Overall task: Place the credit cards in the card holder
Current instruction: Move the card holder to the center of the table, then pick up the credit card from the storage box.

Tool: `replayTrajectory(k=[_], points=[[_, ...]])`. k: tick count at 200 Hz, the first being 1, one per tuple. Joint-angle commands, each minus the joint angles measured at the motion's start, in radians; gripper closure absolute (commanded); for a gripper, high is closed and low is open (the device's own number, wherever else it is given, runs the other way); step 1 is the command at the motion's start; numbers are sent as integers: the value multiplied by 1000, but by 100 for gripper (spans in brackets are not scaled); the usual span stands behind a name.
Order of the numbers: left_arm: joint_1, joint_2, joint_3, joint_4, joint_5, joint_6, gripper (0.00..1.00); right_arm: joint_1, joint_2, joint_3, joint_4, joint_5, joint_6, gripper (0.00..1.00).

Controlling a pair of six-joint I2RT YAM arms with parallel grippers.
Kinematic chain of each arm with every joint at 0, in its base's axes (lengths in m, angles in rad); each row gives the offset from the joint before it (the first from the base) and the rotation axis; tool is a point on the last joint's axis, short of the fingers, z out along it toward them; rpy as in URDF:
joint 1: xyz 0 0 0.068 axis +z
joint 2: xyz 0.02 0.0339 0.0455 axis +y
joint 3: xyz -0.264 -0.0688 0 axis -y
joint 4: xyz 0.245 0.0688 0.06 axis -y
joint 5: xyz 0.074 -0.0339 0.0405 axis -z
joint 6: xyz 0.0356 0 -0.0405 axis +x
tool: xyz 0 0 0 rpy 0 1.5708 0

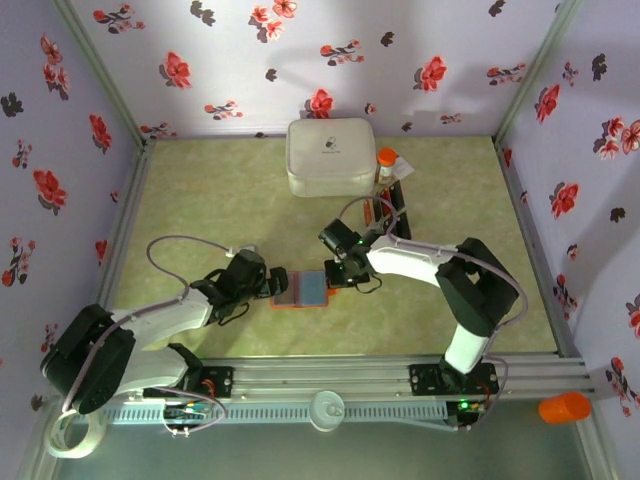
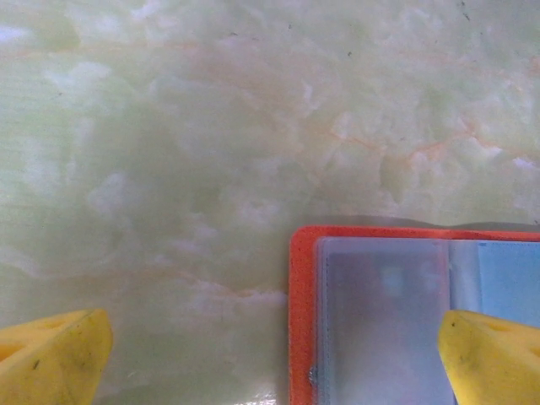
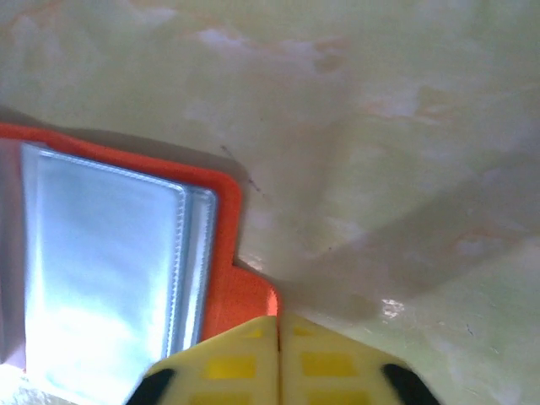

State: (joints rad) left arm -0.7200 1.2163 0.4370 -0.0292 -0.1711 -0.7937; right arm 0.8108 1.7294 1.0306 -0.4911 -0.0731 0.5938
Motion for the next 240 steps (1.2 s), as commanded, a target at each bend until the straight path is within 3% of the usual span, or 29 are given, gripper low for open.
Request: replayTrajectory(k=[1, 40, 78, 112, 186, 220, 240], points=[[-7, 16, 29, 9, 2, 20, 0, -30, -50, -46, -18, 41, 1, 100], [-6, 22, 32, 13, 2, 24, 0, -66, -98, -96, -23, 50, 0, 99], [-6, 32, 34, 15, 2, 25, 0, -92, -146, -45, -67, 44, -31, 75], [-6, 34, 37, 15, 2, 25, 0, -143, -201, 108, -205, 147, -113, 64], [-6, 48, 35, 29, 4, 26, 0, -402, -166, 263, -322, 244, -249, 61], [-7, 49, 33, 34, 6, 26, 0, -433, -143, 271, -320, 217, -257, 61], [-7, 47, 30, 37, 6, 25, 0, -433, -154, 280, -320, 221, -257, 54]])
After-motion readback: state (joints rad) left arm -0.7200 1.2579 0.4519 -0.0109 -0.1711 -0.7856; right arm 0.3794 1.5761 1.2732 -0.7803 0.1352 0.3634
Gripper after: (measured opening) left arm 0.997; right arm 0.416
